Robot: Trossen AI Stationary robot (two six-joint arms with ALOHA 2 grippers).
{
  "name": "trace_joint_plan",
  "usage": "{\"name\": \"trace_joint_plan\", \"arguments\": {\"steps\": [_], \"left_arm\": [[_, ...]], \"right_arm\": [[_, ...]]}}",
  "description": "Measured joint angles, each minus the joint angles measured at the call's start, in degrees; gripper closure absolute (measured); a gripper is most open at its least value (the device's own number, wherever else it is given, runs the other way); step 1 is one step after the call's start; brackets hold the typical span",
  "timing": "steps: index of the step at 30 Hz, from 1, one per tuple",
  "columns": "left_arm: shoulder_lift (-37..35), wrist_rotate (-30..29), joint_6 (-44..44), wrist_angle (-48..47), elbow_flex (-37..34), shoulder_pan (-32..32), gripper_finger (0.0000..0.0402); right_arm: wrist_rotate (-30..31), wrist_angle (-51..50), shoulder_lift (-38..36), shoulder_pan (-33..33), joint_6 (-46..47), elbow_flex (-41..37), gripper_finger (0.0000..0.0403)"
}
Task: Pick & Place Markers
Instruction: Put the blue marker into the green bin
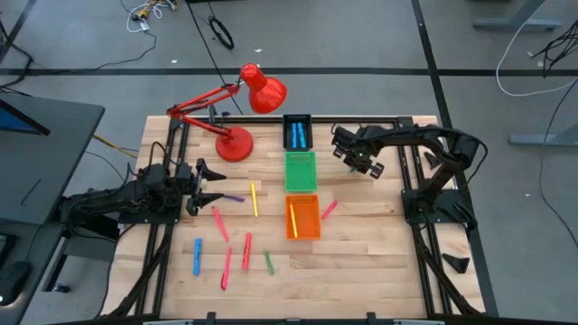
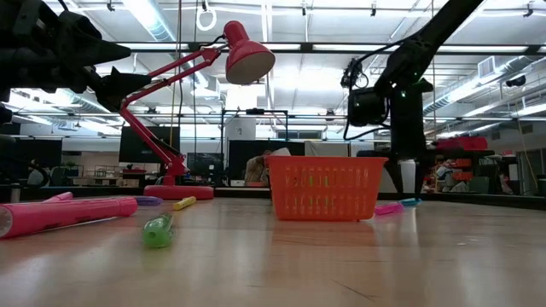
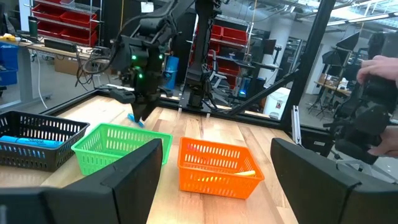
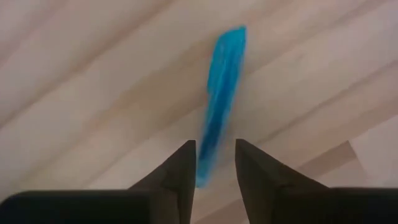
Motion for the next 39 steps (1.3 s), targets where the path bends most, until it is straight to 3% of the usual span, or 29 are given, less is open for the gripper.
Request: {"name": "trace_joint_plan", "arguments": {"steps": [11,23,30,39], "left_arm": [[0.0,0.0,0.0,0.0,0.0,0.0,0.0094],[0.0,0.0,0.0,0.0,0.0,0.0,0.0094],[0.0,0.0,0.0,0.0,0.0,0.0,0.0094],[0.0,0.0,0.0,0.0,0.0,0.0,0.0094]], "right_arm": [[0.6,5.0,-0.3,0.3,-0.5,-3.2,0.0285],[1.4,3.9,-0.2,0.7,-2.4,-3.1,0.0383],[3.6,-1.0,0.2,0.8,-7.6,0.1,0.0376],[-0.6,-4.7,0.1,1.7,-14.0,5.8,0.0374]]}}
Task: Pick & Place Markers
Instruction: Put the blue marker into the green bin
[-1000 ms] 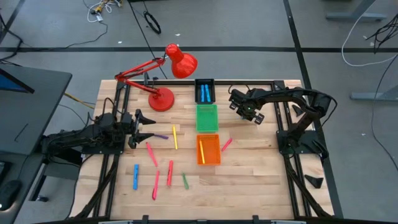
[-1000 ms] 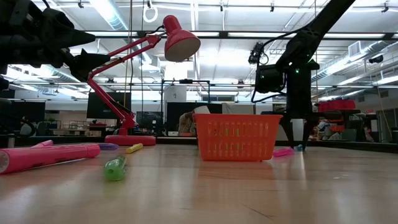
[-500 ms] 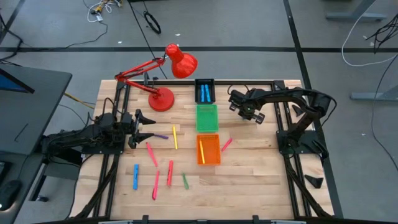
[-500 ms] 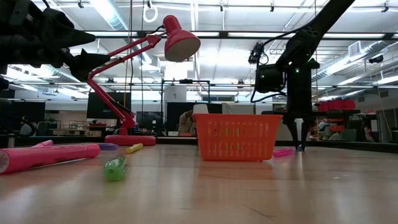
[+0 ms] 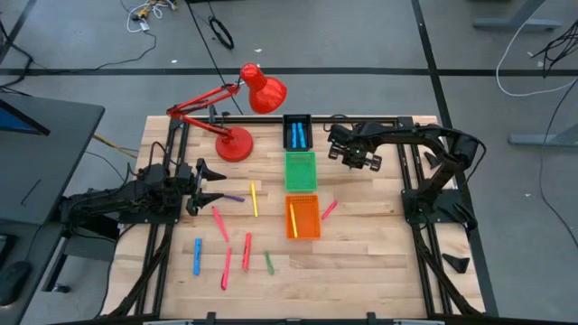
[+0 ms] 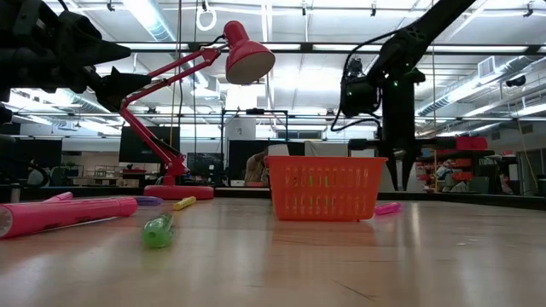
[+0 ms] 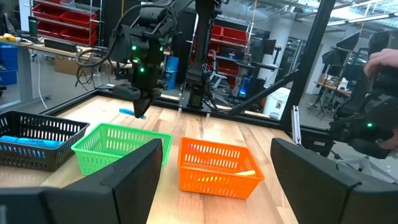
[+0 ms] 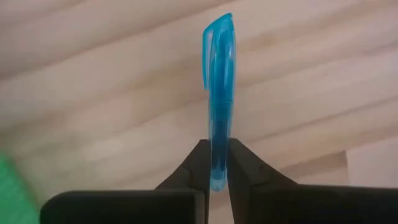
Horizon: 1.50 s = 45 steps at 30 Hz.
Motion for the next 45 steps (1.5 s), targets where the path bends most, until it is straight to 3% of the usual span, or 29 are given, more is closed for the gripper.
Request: {"name": "trace_joint_plan", "arguments": {"steps": [23,30,45], "left_arm": [[0.0,0.0,0.0,0.0,0.0,0.0,0.0094],[0.0,0.0,0.0,0.0,0.0,0.0,0.0094],[0.0,0.0,0.0,0.0,0.0,0.0,0.0094]], "right_arm": [[-1.5,-20.7,-0.2,3.5,-13.7,17.5,0.0374],[-2.3,-22.2,-0.2,4.6,-12.6,20.2,0.0374],[-3.2,-19.7,2.3,11.8,0.3,22.4,0.0374]]}}
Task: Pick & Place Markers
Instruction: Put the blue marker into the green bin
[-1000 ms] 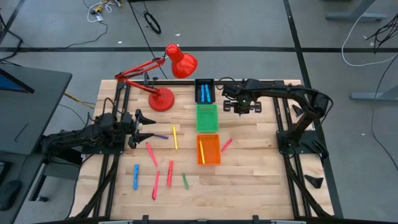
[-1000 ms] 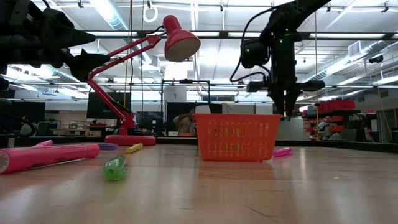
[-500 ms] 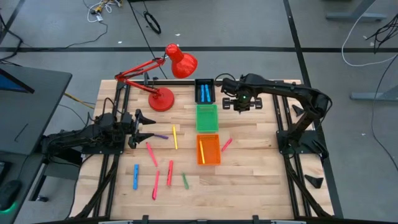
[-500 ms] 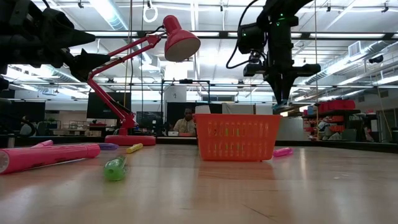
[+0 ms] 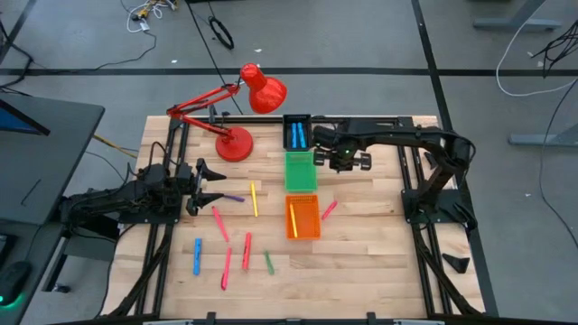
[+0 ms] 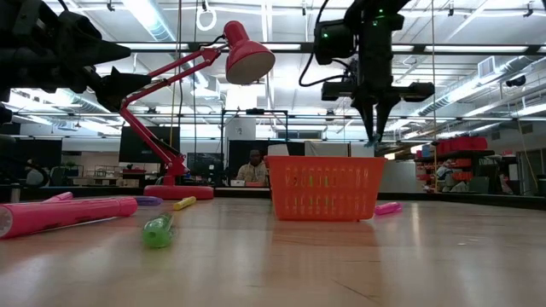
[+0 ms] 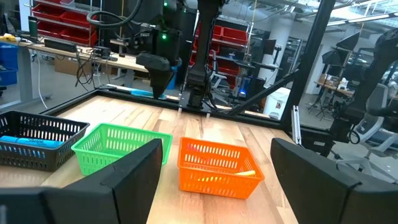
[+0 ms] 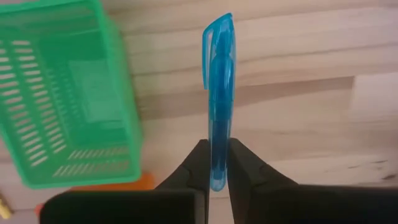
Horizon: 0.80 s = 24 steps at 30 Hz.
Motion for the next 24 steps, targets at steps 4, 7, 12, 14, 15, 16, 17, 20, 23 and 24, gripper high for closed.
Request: {"name": "trace_joint_plan", "arguments": {"steps": [4,7,12,14,15,16,17,20,23,24], "left_arm": [[0.0,0.0,0.0,0.0,0.0,0.0,0.0094],[0.0,0.0,0.0,0.0,0.0,0.0,0.0094],[0.0,0.0,0.0,0.0,0.0,0.0,0.0094],[0.0,0.0,0.0,0.0,0.0,0.0,0.0094],[0.0,0.0,0.0,0.0,0.0,0.0,0.0094],[0.0,0.0,0.0,0.0,0.0,0.0,0.0094],[0.0,0.0,0.0,0.0,0.0,0.0,0.0094],[0.0,0.0,0.0,0.0,0.0,0.0,0.0094],[0.0,0.0,0.0,0.0,0.0,0.0,0.0094],[0.0,0.0,0.0,0.0,0.0,0.0,0.0094]], "right_arm": [[-0.6,0.0,3.4,0.8,1.0,3.8,0.0374],[-0.9,-0.1,6.1,1.3,1.1,7.2,0.0374],[-0.9,-0.7,9.7,1.8,1.1,12.5,0.0374],[-0.9,-1.0,10.9,2.1,1.1,14.6,0.0374],[-0.9,-1.4,11.6,2.2,1.1,15.6,0.0374],[-0.9,-1.7,12.4,2.4,1.1,16.6,0.0374],[-0.9,-1.8,13.1,2.5,1.0,17.5,0.0374],[-0.9,-2.5,14.7,2.8,1.0,19.9,0.0374],[-0.9,-3.3,16.1,3.0,0.9,22.1,0.0374],[-0.9,-3.4,16.6,3.0,0.9,22.9,0.0374]]}}
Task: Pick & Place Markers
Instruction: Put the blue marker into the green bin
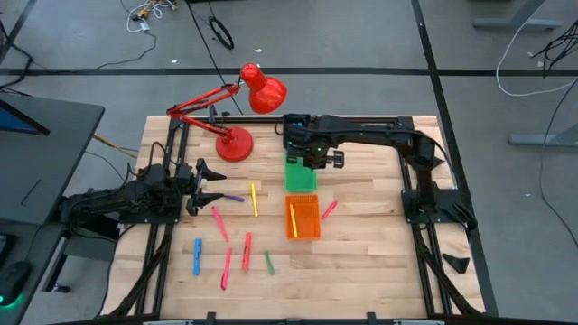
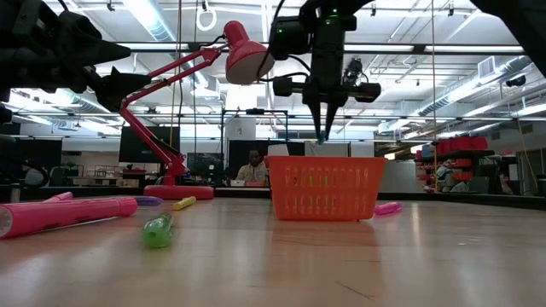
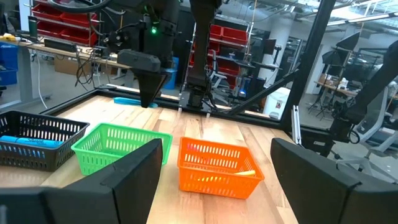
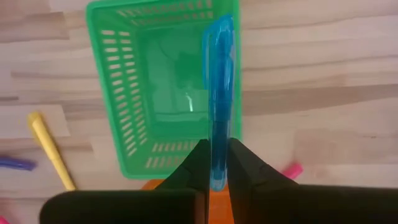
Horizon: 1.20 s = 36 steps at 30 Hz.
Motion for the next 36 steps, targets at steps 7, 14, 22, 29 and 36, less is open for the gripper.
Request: {"name": "trace_joint_plan", "arguments": {"steps": [7,14,22,29,36], "left_arm": [[0.0,0.0,0.0,0.0,0.0,0.0,0.0094],[0.0,0.0,0.0,0.0,0.0,0.0,0.0094],[0.0,0.0,0.0,0.0,0.0,0.0,0.0094],[0.0,0.0,0.0,0.0,0.0,0.0,0.0094],[0.0,0.0,0.0,0.0,0.0,0.0,0.0094]], "right_arm": [[0.0,-0.9,1.5,0.3,0.3,1.5,0.0374],[-0.2,0.7,4.7,1.4,0.2,1.5,0.0374],[-0.9,4.9,8.8,2.1,-1.2,1.5,0.0374],[-0.5,5.1,11.4,2.3,-2.7,1.5,0.0374],[-0.3,5.5,13.7,2.2,-3.3,1.5,0.0374]]}}
